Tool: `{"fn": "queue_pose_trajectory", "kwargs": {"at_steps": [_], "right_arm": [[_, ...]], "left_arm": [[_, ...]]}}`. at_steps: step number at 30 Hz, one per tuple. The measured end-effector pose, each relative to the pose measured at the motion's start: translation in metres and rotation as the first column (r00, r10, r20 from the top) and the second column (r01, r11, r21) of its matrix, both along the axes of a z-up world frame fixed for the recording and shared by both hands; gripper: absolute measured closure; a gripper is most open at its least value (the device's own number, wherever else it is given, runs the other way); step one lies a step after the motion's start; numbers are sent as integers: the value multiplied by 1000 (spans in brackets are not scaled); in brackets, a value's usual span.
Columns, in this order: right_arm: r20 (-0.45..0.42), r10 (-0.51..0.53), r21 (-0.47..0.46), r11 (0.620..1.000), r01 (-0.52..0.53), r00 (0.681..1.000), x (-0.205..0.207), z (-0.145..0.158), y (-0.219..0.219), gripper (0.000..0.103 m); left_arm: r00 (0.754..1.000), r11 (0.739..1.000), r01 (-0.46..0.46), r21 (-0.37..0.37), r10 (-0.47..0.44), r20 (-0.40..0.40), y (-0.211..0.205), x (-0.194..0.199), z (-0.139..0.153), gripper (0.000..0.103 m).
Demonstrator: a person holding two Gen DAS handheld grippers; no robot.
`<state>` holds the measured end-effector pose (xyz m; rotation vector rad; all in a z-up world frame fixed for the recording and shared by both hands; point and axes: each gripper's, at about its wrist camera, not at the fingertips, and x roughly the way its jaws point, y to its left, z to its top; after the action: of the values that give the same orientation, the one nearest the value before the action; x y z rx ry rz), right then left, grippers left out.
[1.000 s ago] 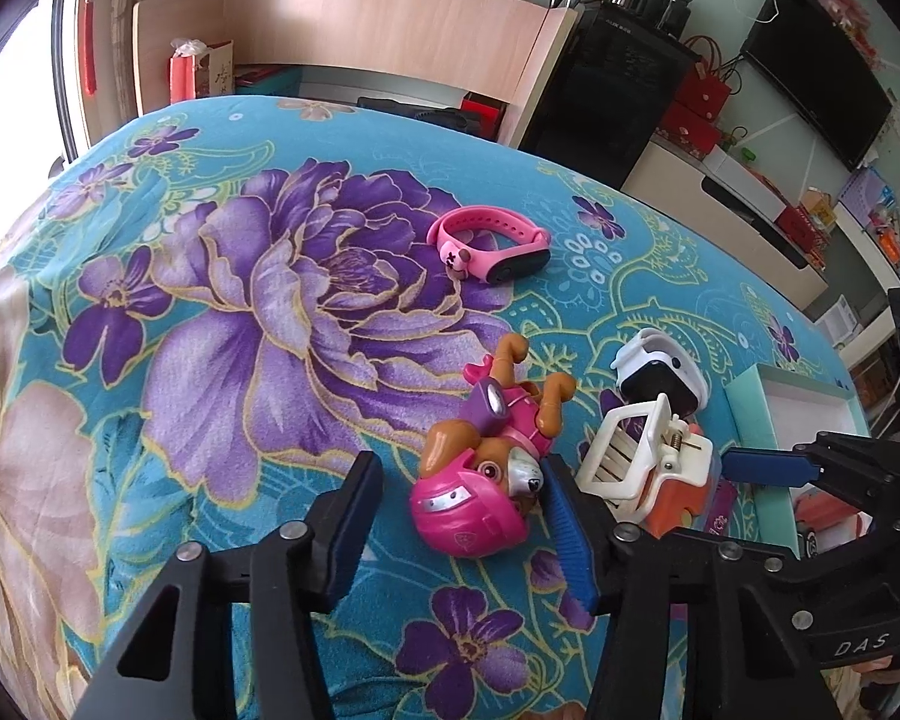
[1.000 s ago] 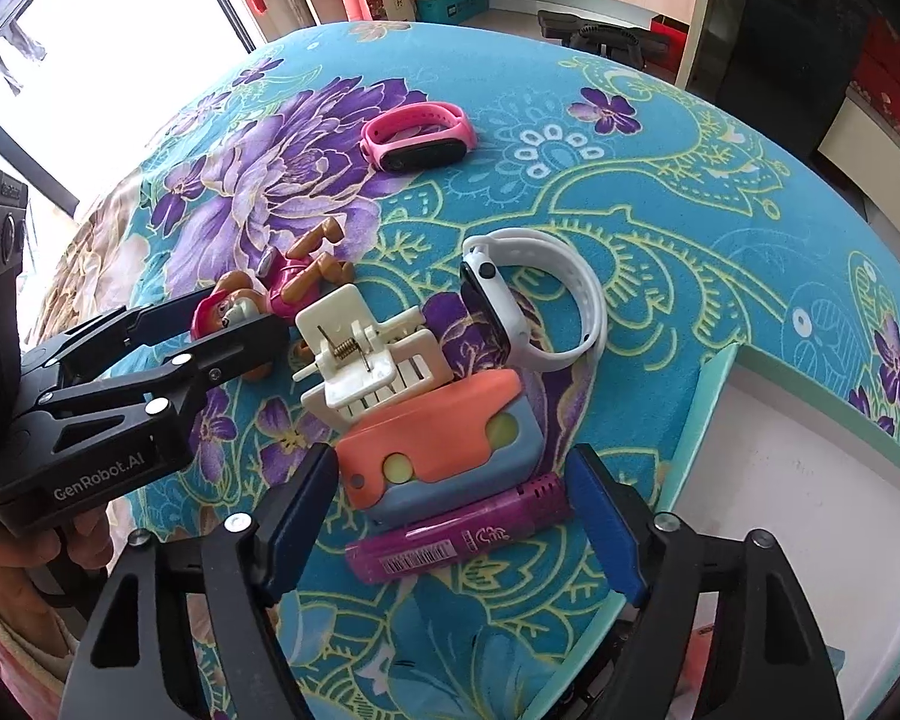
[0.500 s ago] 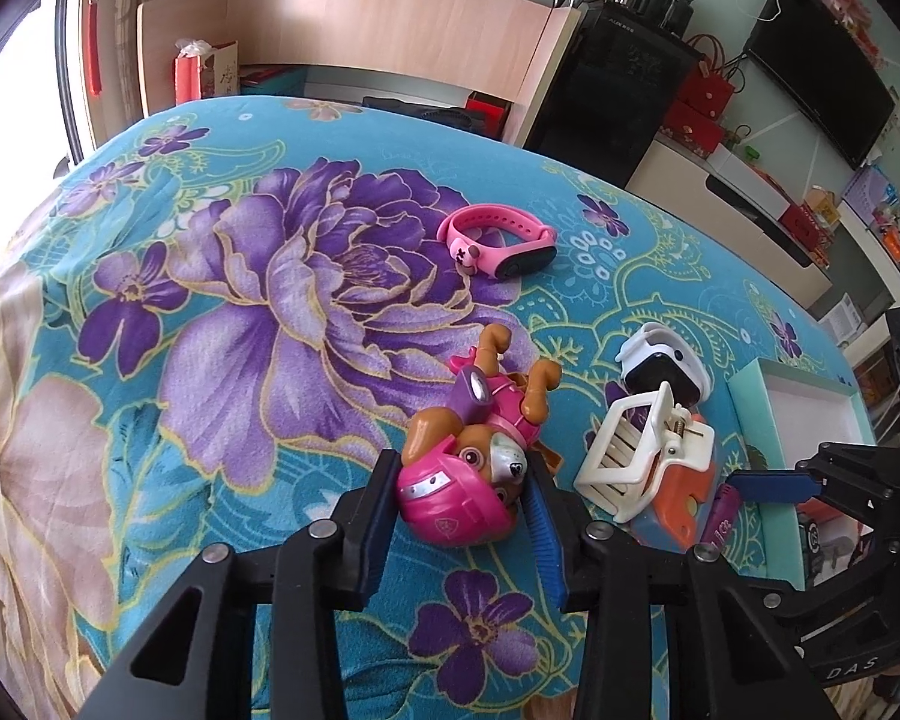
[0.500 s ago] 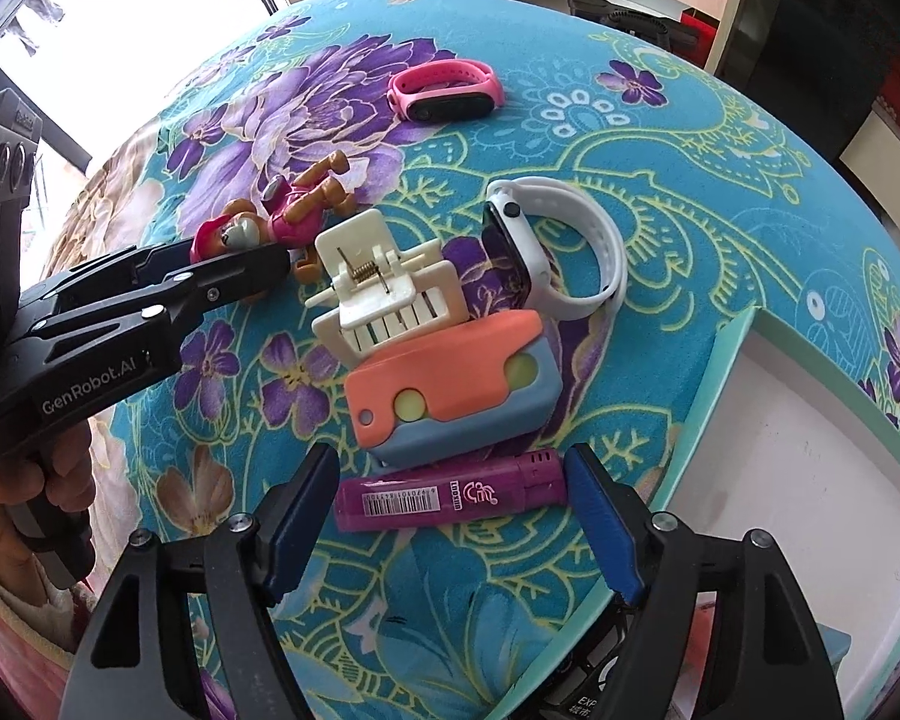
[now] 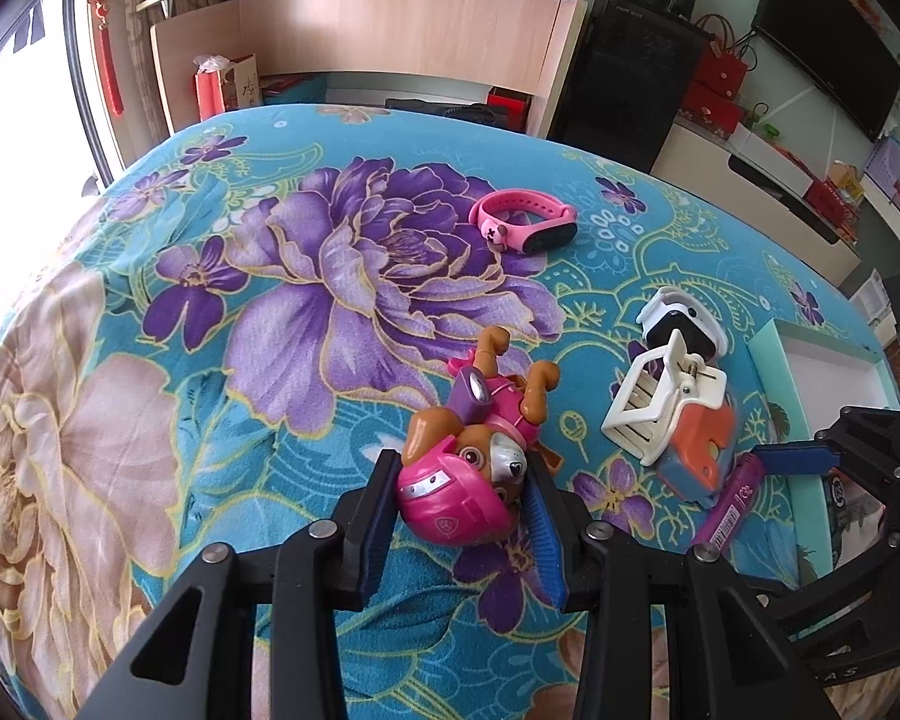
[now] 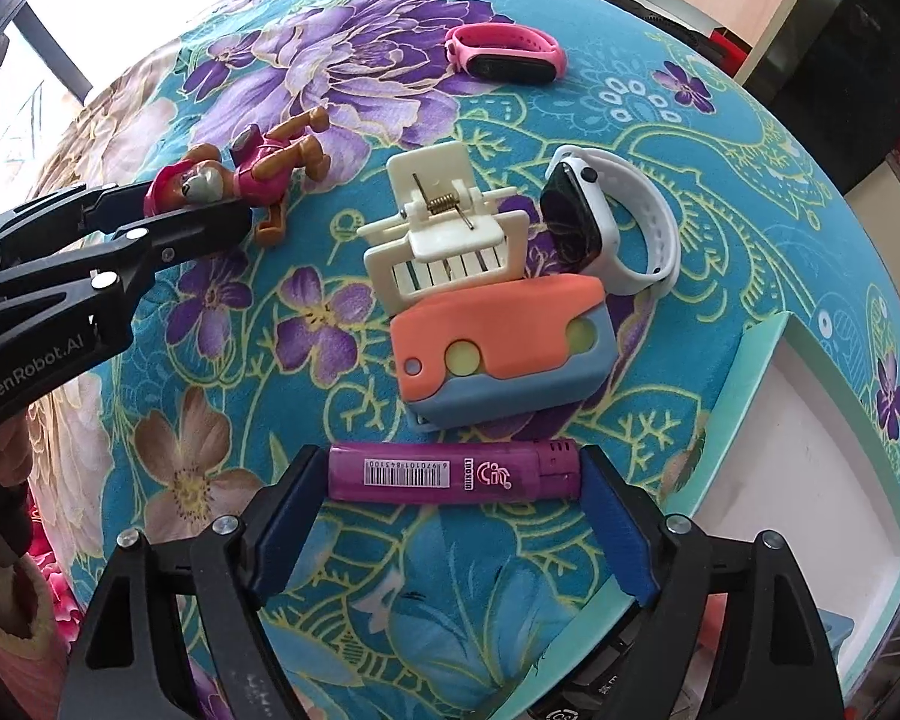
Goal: Organize rigid objects
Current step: 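Grasp the pink toy dog with the left tool while the right tool grasps the purple lighter, then carry the toy dog and lighter into the tray and open both tools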
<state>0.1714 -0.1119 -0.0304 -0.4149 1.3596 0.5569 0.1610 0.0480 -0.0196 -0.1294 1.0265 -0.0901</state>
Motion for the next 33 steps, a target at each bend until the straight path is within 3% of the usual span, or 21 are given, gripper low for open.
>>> {"fn": "queue_pose_trajectory", "kwargs": {"at_steps": [12,16,25,33], "right_arm": [[33,-4,-2,1000,4,999,-11,10,-4,21],[44,-36,45,998,34,998,-19,20,-14,21],[166,-197,126,976,177,966,-41,85,-80,21],[221,-336,72,942,328,916,-61,110,-154,21]], "left_arm": [[1000,1000,9,-12,-9,7,-2,-1,2,60],[999,999,9,-32,-8,34,0,-3,10,60],[991,995,73,-70,-64,119,-18,-12,39,60],[957,969,235,-72,-218,191,-68,-25,65,60]]}}
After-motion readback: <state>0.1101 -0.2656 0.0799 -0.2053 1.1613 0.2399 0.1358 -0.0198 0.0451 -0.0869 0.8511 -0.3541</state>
